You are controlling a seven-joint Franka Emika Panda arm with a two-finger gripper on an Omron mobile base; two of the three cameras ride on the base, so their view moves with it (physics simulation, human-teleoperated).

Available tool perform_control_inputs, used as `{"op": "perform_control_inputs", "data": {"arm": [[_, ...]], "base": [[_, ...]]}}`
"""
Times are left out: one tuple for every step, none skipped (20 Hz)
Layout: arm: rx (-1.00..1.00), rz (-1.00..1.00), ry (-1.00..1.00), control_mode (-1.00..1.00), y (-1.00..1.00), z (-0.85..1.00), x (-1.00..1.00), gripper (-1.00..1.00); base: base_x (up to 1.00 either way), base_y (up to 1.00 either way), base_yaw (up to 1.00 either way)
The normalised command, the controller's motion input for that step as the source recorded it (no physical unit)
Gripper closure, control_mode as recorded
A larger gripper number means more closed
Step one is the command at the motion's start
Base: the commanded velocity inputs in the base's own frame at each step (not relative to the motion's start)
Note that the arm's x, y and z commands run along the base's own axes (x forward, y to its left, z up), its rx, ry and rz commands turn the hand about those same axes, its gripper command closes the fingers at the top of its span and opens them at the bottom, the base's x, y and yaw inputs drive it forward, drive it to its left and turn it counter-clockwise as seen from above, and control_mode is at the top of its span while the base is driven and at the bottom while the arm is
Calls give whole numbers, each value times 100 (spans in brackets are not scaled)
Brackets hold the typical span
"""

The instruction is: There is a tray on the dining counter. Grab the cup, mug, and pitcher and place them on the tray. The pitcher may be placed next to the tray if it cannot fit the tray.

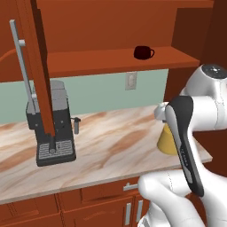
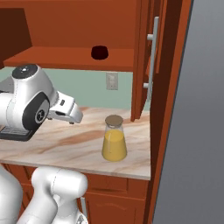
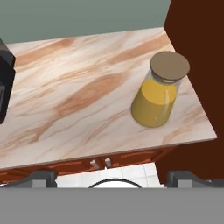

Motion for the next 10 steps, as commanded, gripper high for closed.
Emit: {"op": "perform_control_inputs", "data": {"arm": [[0,0,0,-100,0,33,1,-100],[0,0,0,-100,0,37,0,-100],[0,0,-2,-100,0,39,0,-100],[0,0,-5,-100,0,45,0,-100],[0,1,-9,-100,0,44,0,-100],[0,3,-11,-100,-2,41,0,-100],[0,4,-13,-100,-1,39,0,-100],[0,5,-13,-100,-1,39,0,-100],[0,5,-13,-100,-1,39,0,-100],[0,5,-13,-100,-2,37,0,-100]], "base": [[0,0,0],[0,0,0],[0,0,0],[0,0,0],[0,0,0],[0,0,0],[0,0,0],[0,0,0],[0,0,0],[0,0,0]]}}
